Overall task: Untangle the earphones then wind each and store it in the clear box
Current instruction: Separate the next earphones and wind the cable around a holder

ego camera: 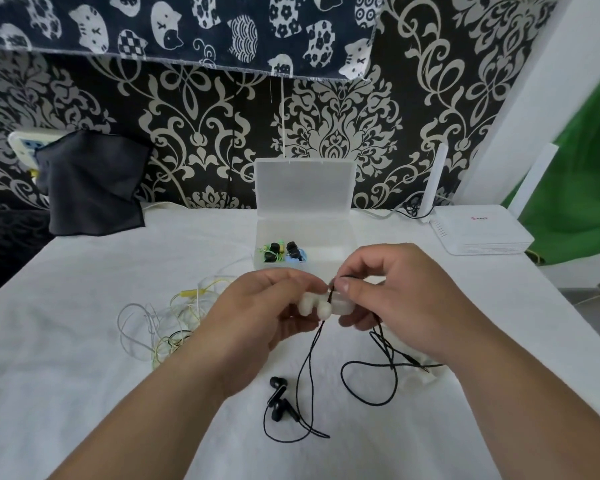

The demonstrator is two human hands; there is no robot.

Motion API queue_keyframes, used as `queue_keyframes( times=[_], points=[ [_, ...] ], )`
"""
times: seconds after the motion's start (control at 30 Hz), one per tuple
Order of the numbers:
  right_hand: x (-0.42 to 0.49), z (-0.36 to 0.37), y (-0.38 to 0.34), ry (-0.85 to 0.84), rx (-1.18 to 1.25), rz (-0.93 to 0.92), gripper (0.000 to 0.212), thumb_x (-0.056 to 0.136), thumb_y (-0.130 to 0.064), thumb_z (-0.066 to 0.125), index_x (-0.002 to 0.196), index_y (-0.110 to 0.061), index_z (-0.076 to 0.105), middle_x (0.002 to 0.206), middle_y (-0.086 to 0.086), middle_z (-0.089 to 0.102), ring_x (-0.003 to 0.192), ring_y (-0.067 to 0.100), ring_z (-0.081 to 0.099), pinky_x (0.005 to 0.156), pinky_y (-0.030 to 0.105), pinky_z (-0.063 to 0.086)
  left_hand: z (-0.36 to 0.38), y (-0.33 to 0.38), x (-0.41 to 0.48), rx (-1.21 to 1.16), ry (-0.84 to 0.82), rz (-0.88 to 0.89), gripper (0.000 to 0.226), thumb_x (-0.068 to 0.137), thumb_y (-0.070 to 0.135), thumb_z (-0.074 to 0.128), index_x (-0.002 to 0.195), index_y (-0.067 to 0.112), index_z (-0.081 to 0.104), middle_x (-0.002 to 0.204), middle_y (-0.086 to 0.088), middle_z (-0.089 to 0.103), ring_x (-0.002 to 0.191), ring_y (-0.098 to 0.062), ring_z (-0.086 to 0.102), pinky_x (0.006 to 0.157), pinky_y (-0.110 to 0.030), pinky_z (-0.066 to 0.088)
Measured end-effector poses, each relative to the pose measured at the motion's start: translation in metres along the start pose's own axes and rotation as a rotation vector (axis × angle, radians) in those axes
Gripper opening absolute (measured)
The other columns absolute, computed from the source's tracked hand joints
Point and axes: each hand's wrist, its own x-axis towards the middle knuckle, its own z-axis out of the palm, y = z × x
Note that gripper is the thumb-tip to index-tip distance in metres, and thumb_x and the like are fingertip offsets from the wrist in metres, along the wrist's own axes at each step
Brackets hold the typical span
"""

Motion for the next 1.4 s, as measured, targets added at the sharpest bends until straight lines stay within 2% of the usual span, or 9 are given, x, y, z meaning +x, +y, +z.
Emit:
queue_keyframes(
  times=[0.13, 0.23, 0.3, 0.47, 0.63, 0.87, 1.0, 1.13, 1.4],
  points=[
    [0.002, 0.004, -0.001, 0.023, 0.031, 0.022, 0.017, 0.094, -0.007, 0.064, 0.077, -0.011, 0.068, 0.074, 0.008, 0.072, 0.06, 0.021, 0.074, 0.059, 0.035, 0.061, 0.003, -0.001, -0.003, 0.305, 0.09, 0.079, 0.033, 0.071, 0.033, 0.086, 0.099, 0.023, 0.07, 0.079, 0.01, 0.072, 0.072, -0.01, 0.064, 0.069, -0.021, 0.052],
    [0.003, 0.006, 0.0, 0.06, 0.068, 0.038, 0.017, 0.094, -0.006, 0.063, 0.078, -0.01, 0.068, 0.072, 0.01, 0.073, 0.06, 0.022, 0.074, 0.059, 0.035, 0.061, 0.008, 0.0, -0.005, 0.418, 0.246, 0.149, 0.032, 0.074, 0.023, 0.084, 0.1, 0.028, 0.066, 0.087, -0.001, 0.075, 0.055, -0.001, 0.058, 0.047, -0.011, 0.04],
    [0.005, 0.007, 0.0, 0.08, 0.094, 0.052, 0.017, 0.094, -0.006, 0.062, 0.078, -0.009, 0.067, 0.071, 0.011, 0.073, 0.06, 0.023, 0.074, 0.059, 0.037, 0.06, 0.009, -0.002, -0.004, 0.492, 0.31, 0.266, 0.026, 0.078, 0.016, 0.082, 0.097, 0.027, 0.068, 0.102, 0.001, 0.067, 0.061, 0.002, 0.062, 0.048, -0.01, 0.042],
    [0.004, 0.009, 0.0, 0.086, 0.116, 0.105, 0.015, 0.094, -0.008, 0.062, 0.08, -0.009, 0.067, 0.073, 0.009, 0.074, 0.057, 0.028, 0.073, 0.057, 0.04, 0.061, 0.01, -0.006, -0.007, 0.63, 0.26, 0.396, 0.024, 0.075, 0.011, 0.083, 0.091, 0.025, 0.073, 0.102, 0.011, 0.059, 0.08, -0.005, 0.066, 0.073, -0.014, 0.054],
    [0.004, 0.002, 0.0, 0.025, 0.035, 0.063, 0.016, 0.092, -0.016, 0.066, 0.077, -0.017, 0.07, 0.064, 0.0, 0.067, 0.042, 0.013, 0.057, 0.043, 0.022, 0.042, 0.005, 0.0, -0.006, 0.49, 0.16, 0.306, 0.018, 0.08, 0.0, 0.074, 0.081, 0.018, 0.074, 0.083, 0.0, 0.073, 0.06, -0.003, 0.063, 0.054, -0.011, 0.044],
    [0.016, -0.023, 0.02, 0.435, 0.289, 0.12, 0.013, 0.088, -0.018, 0.07, 0.077, -0.023, 0.074, 0.057, -0.002, 0.043, 0.048, 0.016, 0.027, 0.048, 0.026, 0.021, -0.009, 0.011, -0.004, 0.158, -0.035, 0.265, 0.016, 0.067, 0.001, 0.067, 0.074, 0.015, 0.072, 0.063, -0.001, 0.063, 0.057, -0.013, 0.048, 0.054, -0.017, 0.036],
    [0.017, -0.03, 0.026, 0.59, 0.332, 0.152, 0.015, 0.091, -0.016, 0.067, 0.077, -0.018, 0.072, 0.057, -0.001, 0.042, 0.049, 0.017, 0.026, 0.049, 0.027, 0.019, -0.02, 0.014, -0.003, 0.242, -0.018, 0.298, 0.02, 0.065, -0.001, 0.066, 0.077, 0.014, 0.071, 0.066, -0.003, 0.055, 0.066, -0.024, 0.04, 0.063, -0.034, 0.032],
    [0.016, -0.038, 0.024, 0.721, 0.468, 0.119, 0.021, 0.094, -0.011, 0.061, 0.075, -0.018, 0.067, 0.052, -0.006, 0.037, 0.044, 0.012, 0.023, 0.041, 0.019, 0.017, -0.026, 0.016, -0.003, 0.47, 0.029, 0.277, 0.019, 0.059, 0.004, 0.064, 0.073, 0.017, 0.069, 0.065, 0.002, 0.051, 0.052, -0.013, 0.04, 0.054, -0.02, 0.033],
    [0.015, -0.055, 0.016, 0.828, 0.719, 0.058, 0.019, 0.101, -0.013, 0.05, 0.085, -0.019, 0.058, 0.056, 0.0, 0.067, 0.048, 0.015, 0.063, 0.045, 0.019, 0.045, -0.031, 0.016, -0.004, 0.743, -0.006, 0.206, 0.031, 0.069, -0.002, 0.071, 0.08, 0.027, 0.07, 0.077, 0.004, 0.065, 0.069, -0.008, 0.059, 0.06, -0.022, 0.043]
  ],
)
